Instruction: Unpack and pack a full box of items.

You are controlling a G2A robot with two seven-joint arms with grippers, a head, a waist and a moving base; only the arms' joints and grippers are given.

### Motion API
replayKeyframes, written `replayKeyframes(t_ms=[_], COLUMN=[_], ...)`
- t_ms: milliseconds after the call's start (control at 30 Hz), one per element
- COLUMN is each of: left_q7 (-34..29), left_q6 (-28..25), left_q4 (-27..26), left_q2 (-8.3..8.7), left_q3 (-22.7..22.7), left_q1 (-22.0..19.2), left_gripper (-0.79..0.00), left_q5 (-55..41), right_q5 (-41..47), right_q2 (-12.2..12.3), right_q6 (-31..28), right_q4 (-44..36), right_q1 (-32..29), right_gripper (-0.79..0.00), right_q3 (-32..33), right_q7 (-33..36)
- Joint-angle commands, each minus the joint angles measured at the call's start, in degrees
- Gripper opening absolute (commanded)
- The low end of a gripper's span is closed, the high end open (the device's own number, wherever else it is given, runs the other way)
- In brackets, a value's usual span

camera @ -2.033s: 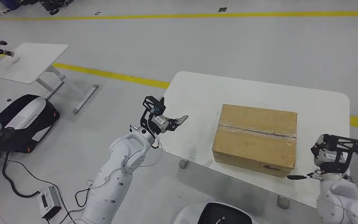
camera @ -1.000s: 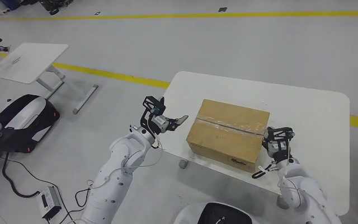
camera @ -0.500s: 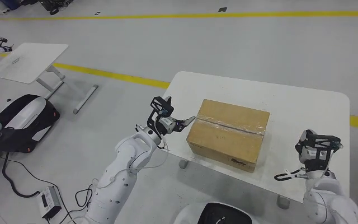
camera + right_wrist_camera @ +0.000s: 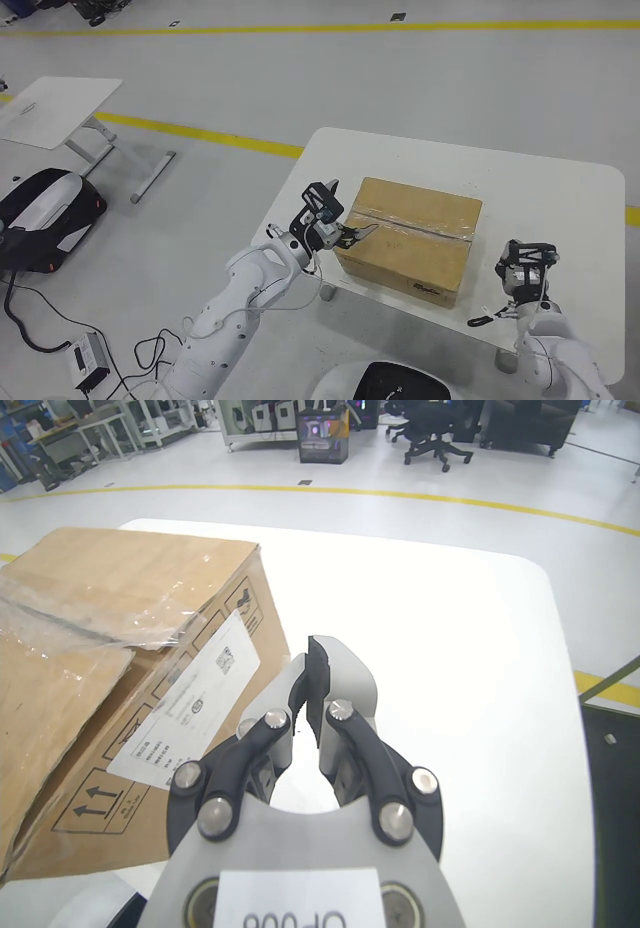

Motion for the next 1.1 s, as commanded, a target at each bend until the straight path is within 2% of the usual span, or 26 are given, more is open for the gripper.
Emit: replayKeyframes(t_ms=[0,233,400,567,767,867,1067], left_q7=[0.0,0.0,0.0,0.2,-0.9,-1.5,-5.6], left_q6=[0.0,0.0,0.0,-0.1,-0.5,-0.2,2.8], left_q4=[0.0,0.0,0.0,-0.3,0.6,2.1,7.5], left_q2=[0.0,0.0,0.0,-0.07,-0.71,-1.2,-2.37], left_q3=[0.0,0.0,0.0,1.0,7.2,11.5,18.2], left_q1=[0.0,0.0,0.0,0.0,-3.8,-7.1,-11.7], left_gripper=[0.0,0.0,0.0,0.0,0.0,0.0,0.0], left_q5=[0.0,0.0,0.0,-0.4,-0.9,1.1,3.2], right_q5=[-0.8,-1.3,-1.8,-2.3,-3.3,-4.0,-4.2], right_q2=[-0.5,-2.1,-2.6,-2.8,-1.7,-1.0,-0.5], right_q6=[-0.4,-1.3,-2.7,-0.9,5.1,7.2,9.2], right_q4=[3.2,8.5,9.7,9.4,3.6,-0.5,-5.4], right_q1=[2.5,7.2,8.4,8.3,4.3,1.3,-2.4], right_gripper=[-0.785,-0.785,-0.785,-0.785,-0.785,-0.785,-0.785], right_q3=[-2.7,-8.1,-9.8,-9.1,-2.1,2.3,7.0], right_q7=[-0.4,-1.6,-1.8,-2.6,-2.1,-0.3,1.4])
